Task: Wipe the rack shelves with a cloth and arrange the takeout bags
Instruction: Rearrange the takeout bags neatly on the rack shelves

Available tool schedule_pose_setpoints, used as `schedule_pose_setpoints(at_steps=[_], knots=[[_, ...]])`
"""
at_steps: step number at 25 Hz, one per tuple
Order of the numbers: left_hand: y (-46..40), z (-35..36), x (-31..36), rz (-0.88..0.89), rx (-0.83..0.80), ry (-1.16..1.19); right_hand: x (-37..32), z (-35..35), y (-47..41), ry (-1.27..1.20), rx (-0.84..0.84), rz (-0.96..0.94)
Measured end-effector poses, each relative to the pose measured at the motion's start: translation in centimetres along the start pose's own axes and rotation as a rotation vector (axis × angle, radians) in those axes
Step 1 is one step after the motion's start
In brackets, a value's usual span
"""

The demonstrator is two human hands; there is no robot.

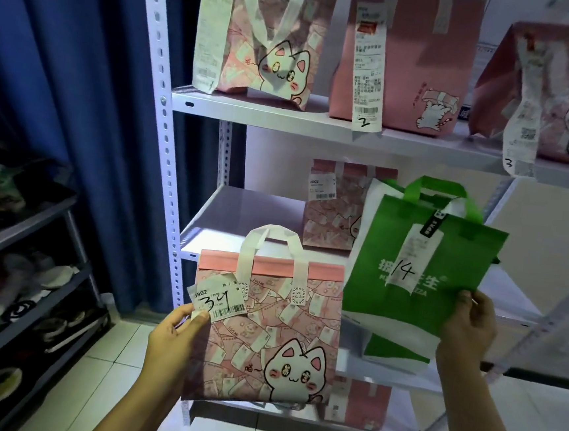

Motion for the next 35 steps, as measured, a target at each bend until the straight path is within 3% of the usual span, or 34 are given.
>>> schedule_pose_setpoints(at_steps=[14, 21, 35], knots=[[1.1, -11.5, 3.3, 0.075, 0.242, 0.096, -0.1, 14.5, 9.3, -0.007, -0.279, 0.08], [1.3, -16.8, 3.2, 0.083, 0.373, 0.089, 0.6, 22.9, 11.5, -0.018, -0.314, 0.026], [-3.6, -14.2, 0.1, 0.075, 0.411, 0.051, 2.7, 35.6, 8.4, -0.092, -0.328, 0.047]])
Point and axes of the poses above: each hand's wrist, its own y-axis away from the middle knuckle, its own z-axis out of the palm, x = y × z, the point moved 1 cm from there along -y, towards the middle knuckle, and after that the axes turned 1 degree about y, right-handed, at the moved point
